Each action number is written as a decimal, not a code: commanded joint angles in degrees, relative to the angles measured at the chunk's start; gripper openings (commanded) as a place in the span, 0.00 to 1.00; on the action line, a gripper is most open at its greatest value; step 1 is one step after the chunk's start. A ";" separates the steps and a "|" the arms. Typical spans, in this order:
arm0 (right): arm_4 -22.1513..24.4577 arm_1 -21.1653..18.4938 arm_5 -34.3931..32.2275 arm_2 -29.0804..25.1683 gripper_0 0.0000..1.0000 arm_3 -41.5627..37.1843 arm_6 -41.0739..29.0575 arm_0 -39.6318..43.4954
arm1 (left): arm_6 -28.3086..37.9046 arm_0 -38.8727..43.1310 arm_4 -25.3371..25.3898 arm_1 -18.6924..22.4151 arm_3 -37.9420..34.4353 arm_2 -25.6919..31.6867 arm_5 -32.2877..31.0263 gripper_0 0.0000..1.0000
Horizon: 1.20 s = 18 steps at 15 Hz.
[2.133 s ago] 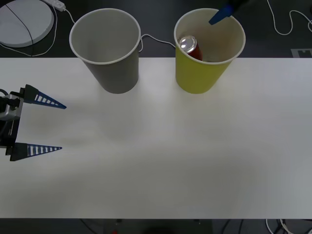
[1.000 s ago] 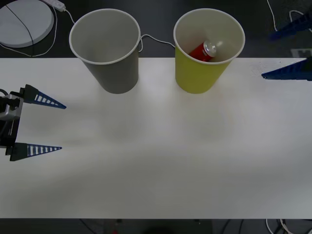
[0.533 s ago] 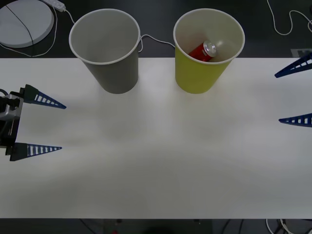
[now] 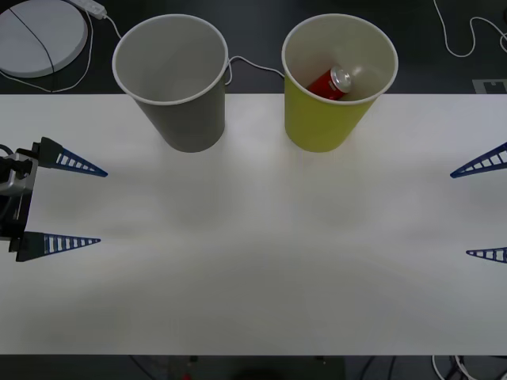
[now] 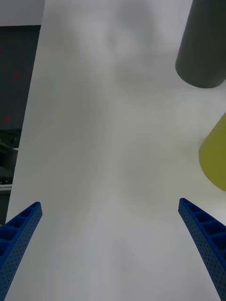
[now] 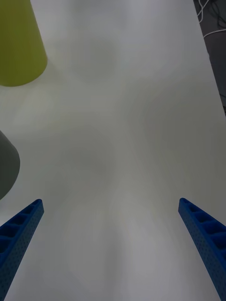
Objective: Put the can into the green bin and the plastic bottle into the gray bin
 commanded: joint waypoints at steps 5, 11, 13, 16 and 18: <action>1.30 3.18 0.00 -0.03 1.00 4.52 9.54 4.20 | 0.00 0.00 0.00 0.00 0.00 0.00 0.00 1.00; 5.35 9.42 0.00 -0.20 1.00 4.61 10.33 4.46 | 0.00 0.00 0.00 0.00 0.00 0.00 0.00 1.00; 5.70 10.82 0.00 -0.38 1.00 4.61 10.59 4.46 | 0.00 0.00 0.00 0.00 0.00 0.00 0.00 1.00; 5.70 11.61 0.00 -0.38 1.00 4.61 11.47 4.46 | 0.00 0.00 0.00 0.00 0.00 0.00 0.00 1.00; 5.70 11.61 0.00 -0.38 1.00 4.61 11.65 4.37 | 0.00 0.00 0.00 0.00 0.00 0.00 0.00 1.00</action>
